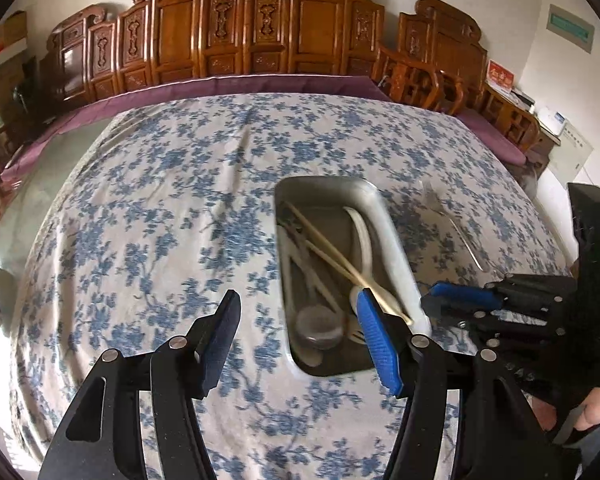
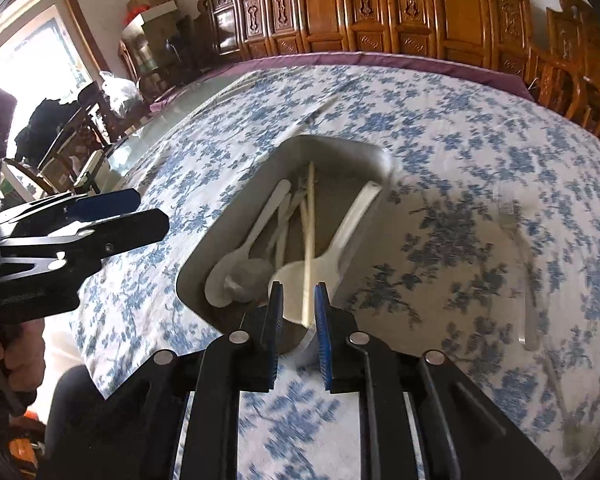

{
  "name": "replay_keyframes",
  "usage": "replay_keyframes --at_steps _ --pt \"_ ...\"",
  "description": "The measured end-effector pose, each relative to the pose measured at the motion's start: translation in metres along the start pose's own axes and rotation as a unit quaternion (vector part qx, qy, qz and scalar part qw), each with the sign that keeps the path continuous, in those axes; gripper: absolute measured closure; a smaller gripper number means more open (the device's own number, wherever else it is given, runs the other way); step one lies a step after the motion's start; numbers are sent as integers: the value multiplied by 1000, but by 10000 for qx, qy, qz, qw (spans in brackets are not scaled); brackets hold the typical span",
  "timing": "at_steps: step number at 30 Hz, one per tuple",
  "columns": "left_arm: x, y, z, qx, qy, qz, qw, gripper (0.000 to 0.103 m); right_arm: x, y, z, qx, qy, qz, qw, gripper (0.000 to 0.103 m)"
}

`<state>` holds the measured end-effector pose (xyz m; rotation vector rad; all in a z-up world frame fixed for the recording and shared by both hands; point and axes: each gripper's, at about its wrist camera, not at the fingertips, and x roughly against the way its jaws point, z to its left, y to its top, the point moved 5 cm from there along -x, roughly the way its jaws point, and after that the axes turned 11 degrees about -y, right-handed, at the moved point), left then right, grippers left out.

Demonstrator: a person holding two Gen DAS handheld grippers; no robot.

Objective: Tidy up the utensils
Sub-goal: 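Lower the wooden chopstick into the grey tray and open the right tool, then reach to the pile and close the right tool on a metal knife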

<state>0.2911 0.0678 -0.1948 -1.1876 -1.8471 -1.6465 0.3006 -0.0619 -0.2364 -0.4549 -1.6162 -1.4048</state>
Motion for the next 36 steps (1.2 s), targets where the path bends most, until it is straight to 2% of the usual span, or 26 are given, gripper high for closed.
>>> replay_keyframes --at_steps 5,13,17,22,27,36 --pt "-2 -7 -25 -187 -114 55 9997 45 28 -29 -37 121 -268 -95 9995 85" --pt "-15 -16 -68 -453 -375 193 9981 44 51 -102 -163 -56 -1477 309 9885 80" --pt "-24 -19 -89 -530 -470 254 9972 44 53 -124 -210 -267 -1824 443 9819 79" --pt "-34 -23 -114 -615 -567 335 9959 44 47 -137 -238 -527 -1858 528 9798 73" --pt "-47 -29 -136 -665 -641 454 9947 44 37 -144 -248 -715 -1801 671 9788 72" --pt "-62 -37 -165 -870 -730 599 9917 44 33 -149 -246 -768 -1653 691 9808 72"
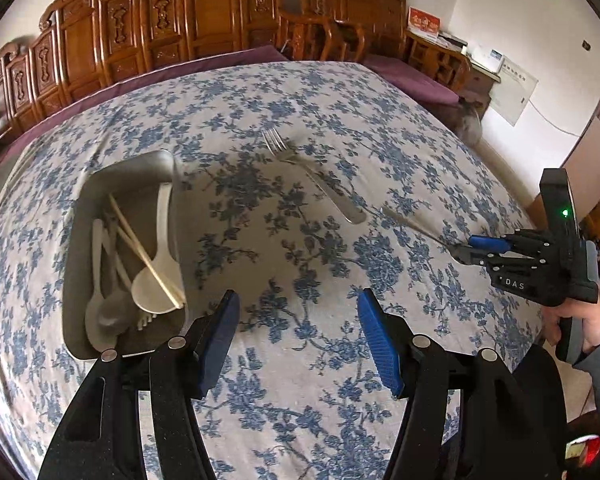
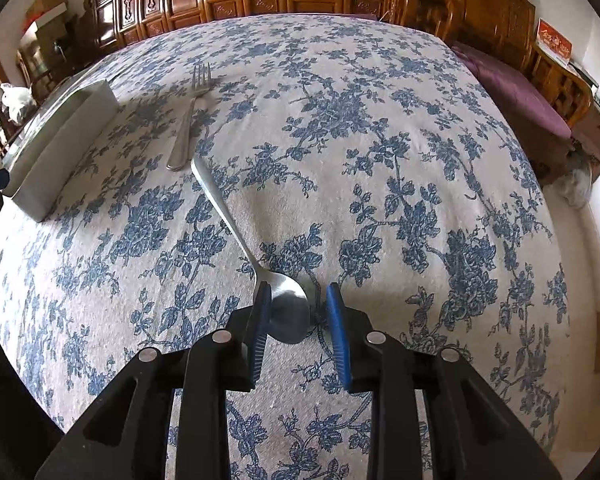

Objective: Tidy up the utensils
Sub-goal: 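Reach to the pile and close the right tool on a metal knife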

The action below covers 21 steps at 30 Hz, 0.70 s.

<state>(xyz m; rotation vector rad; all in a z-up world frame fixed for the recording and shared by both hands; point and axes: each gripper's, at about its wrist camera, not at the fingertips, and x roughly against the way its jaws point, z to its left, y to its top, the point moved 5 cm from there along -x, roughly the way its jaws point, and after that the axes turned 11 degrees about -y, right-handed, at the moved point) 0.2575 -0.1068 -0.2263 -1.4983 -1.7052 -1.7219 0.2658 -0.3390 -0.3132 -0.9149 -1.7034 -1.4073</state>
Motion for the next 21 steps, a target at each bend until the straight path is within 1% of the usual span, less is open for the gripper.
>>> replay_keyframes --at_steps 7,16,19,21 --pt "-10 1 -6 -11 3 72 10000 44 2 -5 3 -11 -4 -13 10000 72" --pt "-22 -1 -17 -31 -79 142 9999 44 4 -7 7 43 -76 -54 9999 70" --pt "-22 -2 -20 -44 -101 148 9998 44 4 -8 9 62 -131 -66 9999 73" --pt "-22 -3 -19 -40 -109 141 9998 44 5 -9 12 79 -123 -38 9999 78"
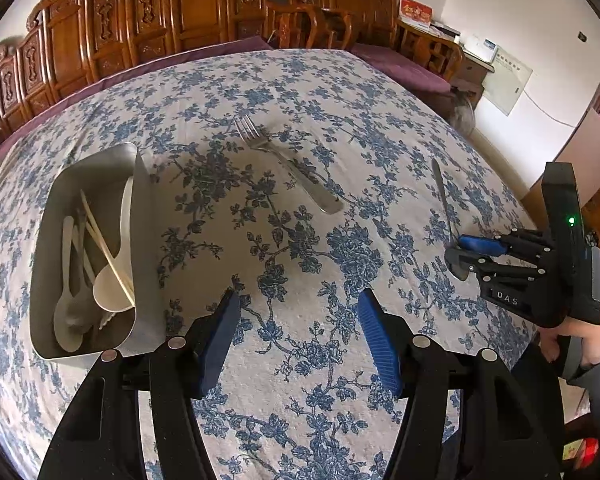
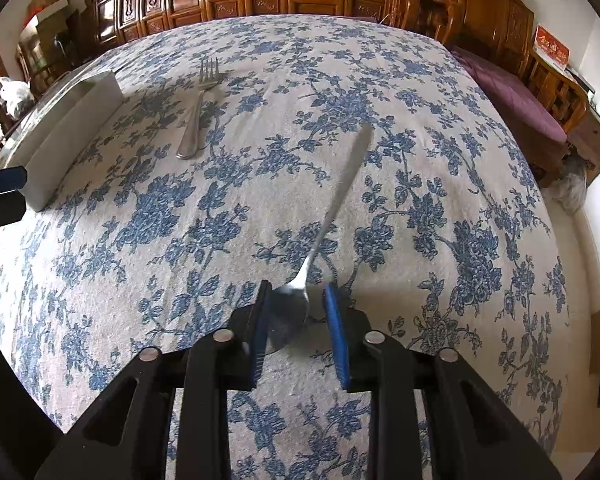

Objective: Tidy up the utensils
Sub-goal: 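Reach to the pile and close the right tool on a metal knife, then grasp the metal fork by its handle with the left tool while the right tool holds the knife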

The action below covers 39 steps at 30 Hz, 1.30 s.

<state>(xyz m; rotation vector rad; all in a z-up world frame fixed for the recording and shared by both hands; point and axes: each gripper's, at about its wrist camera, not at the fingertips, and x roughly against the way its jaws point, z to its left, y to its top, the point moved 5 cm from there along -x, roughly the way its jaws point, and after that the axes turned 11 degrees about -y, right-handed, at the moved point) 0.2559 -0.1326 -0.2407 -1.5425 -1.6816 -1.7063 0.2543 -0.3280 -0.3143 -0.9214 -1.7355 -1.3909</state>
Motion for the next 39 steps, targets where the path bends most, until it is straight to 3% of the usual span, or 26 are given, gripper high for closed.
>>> replay_keyframes --at_steps 8,20,39 --pt "3 -3 4 102 -51 -53 9999 44 3 1 5 75 -84 77 9999 94" --pt "4 -1 11 138 -99 -90 9998 44 17 14 19 412 -81 -12 9991 101" --pt "-106 96 26 431 372 73 9984 47 -4 55 -39 193 -90 -247 9995 101"
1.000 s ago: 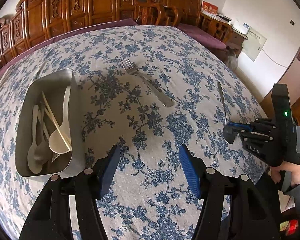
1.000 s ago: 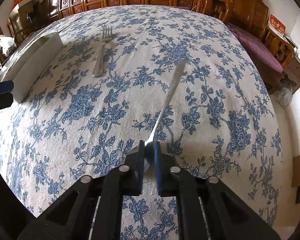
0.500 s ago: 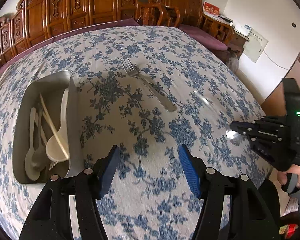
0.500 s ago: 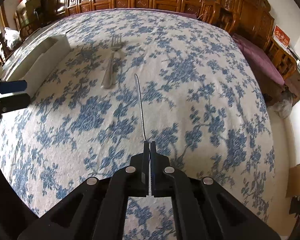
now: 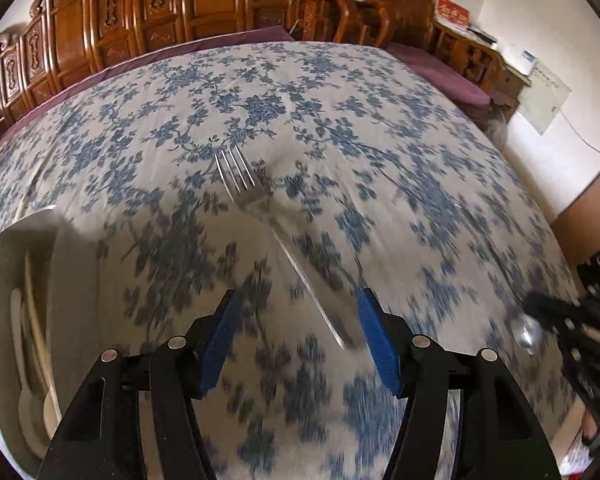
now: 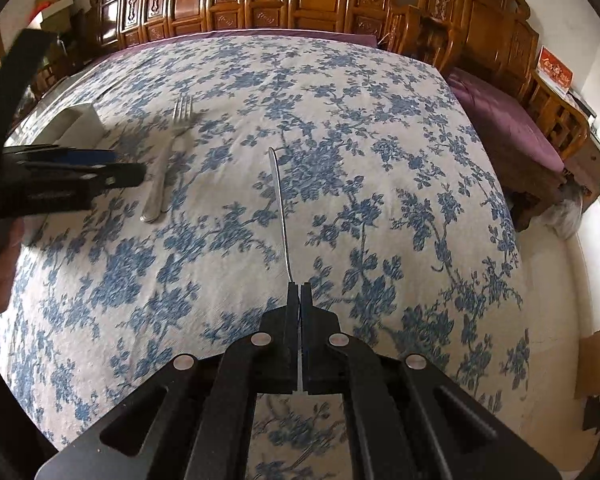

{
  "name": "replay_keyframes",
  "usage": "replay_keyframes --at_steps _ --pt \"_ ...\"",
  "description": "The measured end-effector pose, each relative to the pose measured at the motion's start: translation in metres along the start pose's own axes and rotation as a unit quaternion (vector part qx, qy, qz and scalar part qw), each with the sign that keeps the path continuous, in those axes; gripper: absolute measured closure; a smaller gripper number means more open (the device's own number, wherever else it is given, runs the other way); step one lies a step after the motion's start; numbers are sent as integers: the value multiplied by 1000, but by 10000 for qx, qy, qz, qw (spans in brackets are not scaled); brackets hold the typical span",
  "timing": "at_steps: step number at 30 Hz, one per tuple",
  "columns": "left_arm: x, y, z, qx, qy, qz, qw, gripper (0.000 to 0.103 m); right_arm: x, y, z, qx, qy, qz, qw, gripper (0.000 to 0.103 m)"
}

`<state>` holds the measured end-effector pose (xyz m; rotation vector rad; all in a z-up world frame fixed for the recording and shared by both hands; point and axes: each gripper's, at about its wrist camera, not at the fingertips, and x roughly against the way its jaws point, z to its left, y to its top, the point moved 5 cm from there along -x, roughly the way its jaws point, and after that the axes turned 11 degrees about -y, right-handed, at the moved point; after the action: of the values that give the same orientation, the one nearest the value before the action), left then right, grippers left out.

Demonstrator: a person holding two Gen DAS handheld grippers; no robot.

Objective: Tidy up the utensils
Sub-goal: 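Grasp the metal fork by its handle with the left tool while the right tool holds the knife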

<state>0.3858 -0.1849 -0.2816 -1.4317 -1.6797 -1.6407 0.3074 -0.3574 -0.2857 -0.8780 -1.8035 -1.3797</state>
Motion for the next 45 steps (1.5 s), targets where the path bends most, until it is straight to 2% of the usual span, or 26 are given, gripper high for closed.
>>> replay_keyframes --at_steps 5,14,19,21,25,27,33,45 --pt "-24 17 4 147 145 63 9998 58 -5 7 -5 4 55 -18 10000 101" --pt "-39 32 11 265 358 54 9990 66 -11 15 -7 4 112 -18 9999 101" --pt "-44 36 12 163 469 49 9988 69 -14 16 0 24 146 16 9999 101" --pt "-44 36 11 50 545 58 9985 84 -14 16 3 45 162 15 9999 101" --pt "-40 29 12 -63 494 121 9987 90 -14 15 8 71 191 6 9998 101" --pt "-37 25 14 -110 516 143 9985 97 -14 15 10 69 203 11 9998 101" --pt "-23 7 14 -236 465 214 9984 97 -8 12 23 96 251 5 9996 101" --pt "32 1 8 -282 392 -114 9988 97 21 18 41 135 269 -147 9994 101"
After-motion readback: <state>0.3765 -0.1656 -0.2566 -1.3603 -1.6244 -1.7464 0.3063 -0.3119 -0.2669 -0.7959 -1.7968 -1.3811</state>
